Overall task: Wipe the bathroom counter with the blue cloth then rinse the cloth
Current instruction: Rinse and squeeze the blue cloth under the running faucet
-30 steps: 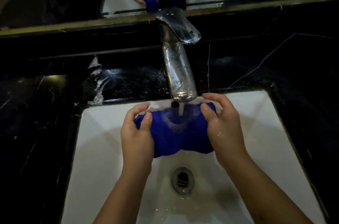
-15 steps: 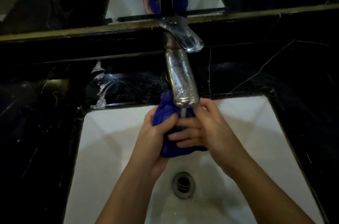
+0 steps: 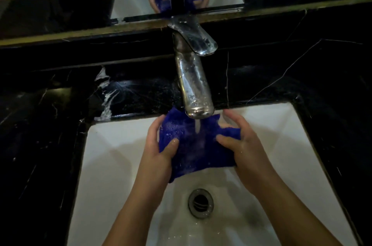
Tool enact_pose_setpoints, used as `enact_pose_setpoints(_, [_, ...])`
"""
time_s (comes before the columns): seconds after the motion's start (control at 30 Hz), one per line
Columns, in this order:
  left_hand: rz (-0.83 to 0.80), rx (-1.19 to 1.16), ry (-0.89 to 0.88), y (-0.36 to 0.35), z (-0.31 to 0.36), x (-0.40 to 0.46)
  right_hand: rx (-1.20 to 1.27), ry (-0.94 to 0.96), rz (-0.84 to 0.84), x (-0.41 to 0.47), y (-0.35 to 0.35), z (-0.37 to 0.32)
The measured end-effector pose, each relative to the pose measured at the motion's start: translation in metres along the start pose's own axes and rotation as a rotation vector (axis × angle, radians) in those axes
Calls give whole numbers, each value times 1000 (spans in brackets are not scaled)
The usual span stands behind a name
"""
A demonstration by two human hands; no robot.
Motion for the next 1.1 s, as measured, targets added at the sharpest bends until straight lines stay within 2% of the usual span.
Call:
enact_pose_setpoints(0.07, [62,55,-53,4,4,-3,-18,82,-20,-4,1,-5])
enact_pose_setpoints(0.23, [71,-99,-60,-9,0,-15,30,179,-111,-9,-15,-6])
enact_pose_setpoints(0.33, [69,-88,-110,-10,2,-14,-74,191,-232,-4,-24,-4])
enact_pose_setpoints(0.4, [46,-18,-164,-4,6,-10,-177,196,-257,-2,-24,-3])
enact_pose_setpoints(0.53, [17,279,-323,3,15,-5,-427,319,-161,4,-18,-8])
enact_pose_setpoints(0.6, [59,426,-404,4,18,-5,-562,413,-112,5,-19,-14])
enact_pose_setpoints(0.7, [159,453,-435,4,19,0,-551,433,-83,6,-24,-19])
enact_pose_setpoints(0.77, [143,364,-379,1,16,5,-404,365,-109,5,-27,-21])
enact_pose_setpoints(0.87, [54,15,-188,-12,11,4,-248,264,-155,2,-30,-28])
enact_pose_setpoints(1.03, [111,-250,22,-37,5,-1,-100,120,30,10,-26,-17])
enact_pose_setpoints(1.1, [119,-282,104,-46,1,-3,-59,68,120,6,-28,-11])
Point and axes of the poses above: each hand's wrist, its own x-axis towards the middle knuckle, its own y-axis out of the back of the hand, z = x × y, the point moved 4 cm from there along x, towards the middle knuckle, and after that the axes turned 5 degrees about z, right-handed, at the moved point
